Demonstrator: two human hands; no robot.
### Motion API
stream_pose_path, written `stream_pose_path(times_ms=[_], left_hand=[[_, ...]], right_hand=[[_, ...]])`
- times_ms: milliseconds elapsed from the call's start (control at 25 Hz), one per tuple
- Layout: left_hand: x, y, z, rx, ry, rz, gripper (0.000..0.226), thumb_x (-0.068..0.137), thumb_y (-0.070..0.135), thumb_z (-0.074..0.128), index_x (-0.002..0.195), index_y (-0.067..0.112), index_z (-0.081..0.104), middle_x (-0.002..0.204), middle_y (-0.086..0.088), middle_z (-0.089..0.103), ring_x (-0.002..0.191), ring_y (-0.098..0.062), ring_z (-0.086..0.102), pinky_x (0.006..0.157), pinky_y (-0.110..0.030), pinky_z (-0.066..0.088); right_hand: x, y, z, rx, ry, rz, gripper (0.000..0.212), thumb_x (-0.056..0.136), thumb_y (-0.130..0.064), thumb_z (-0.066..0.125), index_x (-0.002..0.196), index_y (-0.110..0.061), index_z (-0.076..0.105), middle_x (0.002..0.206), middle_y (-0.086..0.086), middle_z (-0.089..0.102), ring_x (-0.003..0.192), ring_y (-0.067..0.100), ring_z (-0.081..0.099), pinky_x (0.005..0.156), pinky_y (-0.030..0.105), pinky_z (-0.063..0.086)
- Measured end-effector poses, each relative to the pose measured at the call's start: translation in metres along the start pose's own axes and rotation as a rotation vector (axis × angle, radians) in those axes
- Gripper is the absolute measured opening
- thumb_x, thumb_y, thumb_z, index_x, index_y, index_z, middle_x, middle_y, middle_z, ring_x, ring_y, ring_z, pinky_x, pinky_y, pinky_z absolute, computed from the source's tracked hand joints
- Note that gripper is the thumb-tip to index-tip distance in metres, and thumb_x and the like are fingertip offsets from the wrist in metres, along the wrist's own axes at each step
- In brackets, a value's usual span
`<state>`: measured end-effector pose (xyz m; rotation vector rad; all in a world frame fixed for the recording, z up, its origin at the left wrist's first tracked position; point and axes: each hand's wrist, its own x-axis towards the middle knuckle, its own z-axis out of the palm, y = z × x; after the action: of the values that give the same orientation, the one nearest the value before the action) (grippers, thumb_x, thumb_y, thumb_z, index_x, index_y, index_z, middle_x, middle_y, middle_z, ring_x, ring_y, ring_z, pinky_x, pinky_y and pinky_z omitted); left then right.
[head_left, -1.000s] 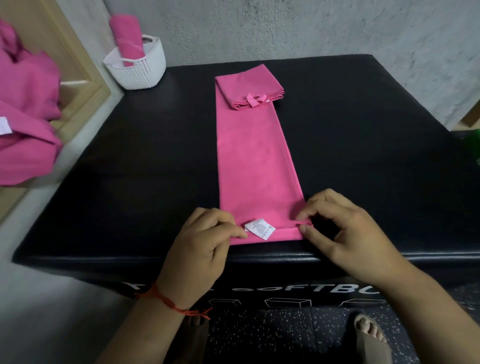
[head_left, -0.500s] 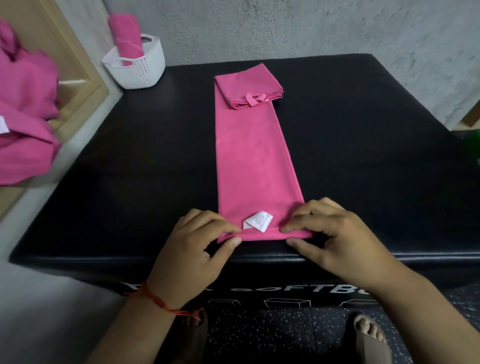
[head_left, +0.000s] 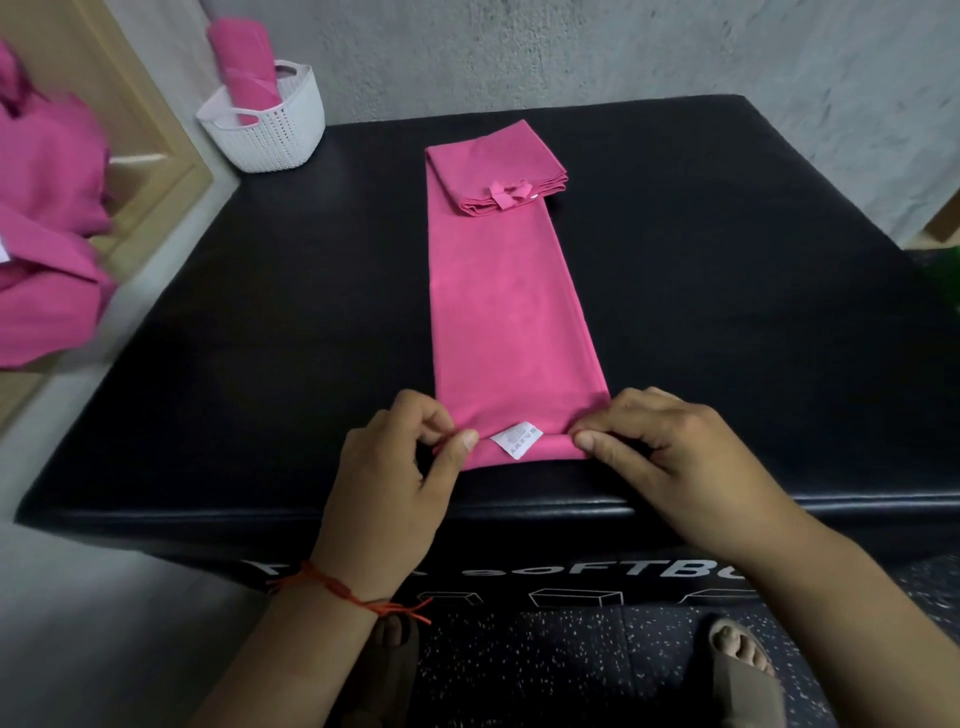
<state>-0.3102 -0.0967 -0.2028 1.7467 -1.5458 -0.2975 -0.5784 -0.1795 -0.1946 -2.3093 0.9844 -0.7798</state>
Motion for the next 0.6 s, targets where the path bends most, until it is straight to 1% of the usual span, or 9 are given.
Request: stream_pose_path(times_ms=[120,160,200,280,360,440,520,600], left_hand=[[-0.001,0.006,0.002,0.052,0.06,0.041,0.015,0.093,0.038,0.072,0.093,0.032,0.058,0.088,0.02,0.055,0.088,-0.008,0.053,0.077,-0.035,0.049],[-0.001,0.008,0.002,0.066,0.078,0.077,0.011,0.094,0.031,0.073,0.096,0.03,0.062,0.093,0.02,0.055,0.092,-0.01,0.052,0.081,-0.037,0.05],[-0.001,0.008,0.002,0.081,0.084,0.123,0.009,0.095,0.024,0.073,0.1,0.028,0.066,0.098,0.019,0.056,0.095,-0.012,0.052,0.084,-0.038,0.049],[0.0,0.006,0.005,0.127,0.06,0.215,0.02,0.095,0.008,0.07,0.101,0.026,0.074,0.104,0.015,0.058,0.1,-0.015,0.051,0.086,-0.039,0.049],[0.001,0.004,0.005,0.156,0.04,0.271,0.033,0.092,-0.004,0.068,0.101,0.026,0.08,0.106,0.012,0.06,0.101,-0.016,0.051,0.085,-0.043,0.05],[-0.001,0.0,0.003,0.181,0.032,0.318,0.037,0.092,-0.004,0.065,0.104,0.027,0.082,0.108,0.011,0.061,0.104,-0.017,0.052,0.086,-0.044,0.049],[-0.004,-0.004,-0.005,0.212,-0.002,0.363,0.034,0.09,0.007,0.065,0.11,0.029,0.081,0.111,0.013,0.06,0.108,-0.016,0.051,0.091,-0.042,0.046],[-0.005,-0.007,-0.011,0.241,-0.041,0.384,0.032,0.089,0.02,0.069,0.117,0.033,0.078,0.113,0.015,0.058,0.112,-0.014,0.05,0.097,-0.039,0.043]], right_hand=[[-0.001,-0.004,0.0,0.044,0.032,0.042,0.004,0.098,-0.032,0.073,0.101,-0.033,0.076,0.097,-0.017,0.071,0.096,0.015,0.067,0.083,0.027,0.052],[-0.002,-0.005,0.0,0.051,0.051,0.053,0.004,0.097,-0.028,0.076,0.097,-0.032,0.073,0.095,-0.013,0.069,0.093,0.017,0.067,0.081,0.029,0.052],[-0.002,-0.005,0.0,0.044,0.073,0.056,0.01,0.095,-0.024,0.078,0.093,-0.031,0.071,0.095,-0.011,0.066,0.091,0.018,0.066,0.079,0.03,0.052],[-0.003,-0.003,-0.002,0.006,0.109,0.06,0.017,0.093,-0.017,0.08,0.091,-0.03,0.071,0.098,-0.012,0.063,0.09,0.018,0.065,0.078,0.031,0.052],[-0.003,-0.002,-0.002,-0.021,0.125,0.037,0.019,0.092,-0.012,0.08,0.095,-0.029,0.073,0.101,-0.014,0.063,0.093,0.017,0.065,0.082,0.032,0.052],[-0.004,-0.002,0.0,-0.057,0.123,-0.023,0.021,0.093,-0.01,0.078,0.103,-0.029,0.077,0.105,-0.016,0.064,0.099,0.017,0.063,0.087,0.03,0.05],[-0.006,-0.001,0.002,-0.075,0.106,-0.077,0.025,0.093,-0.007,0.077,0.105,-0.028,0.08,0.106,-0.018,0.064,0.102,0.016,0.061,0.089,0.026,0.048],[-0.006,0.001,0.001,-0.074,0.093,-0.082,0.027,0.093,-0.006,0.077,0.107,-0.029,0.081,0.106,-0.02,0.065,0.103,0.016,0.062,0.09,0.025,0.048]])
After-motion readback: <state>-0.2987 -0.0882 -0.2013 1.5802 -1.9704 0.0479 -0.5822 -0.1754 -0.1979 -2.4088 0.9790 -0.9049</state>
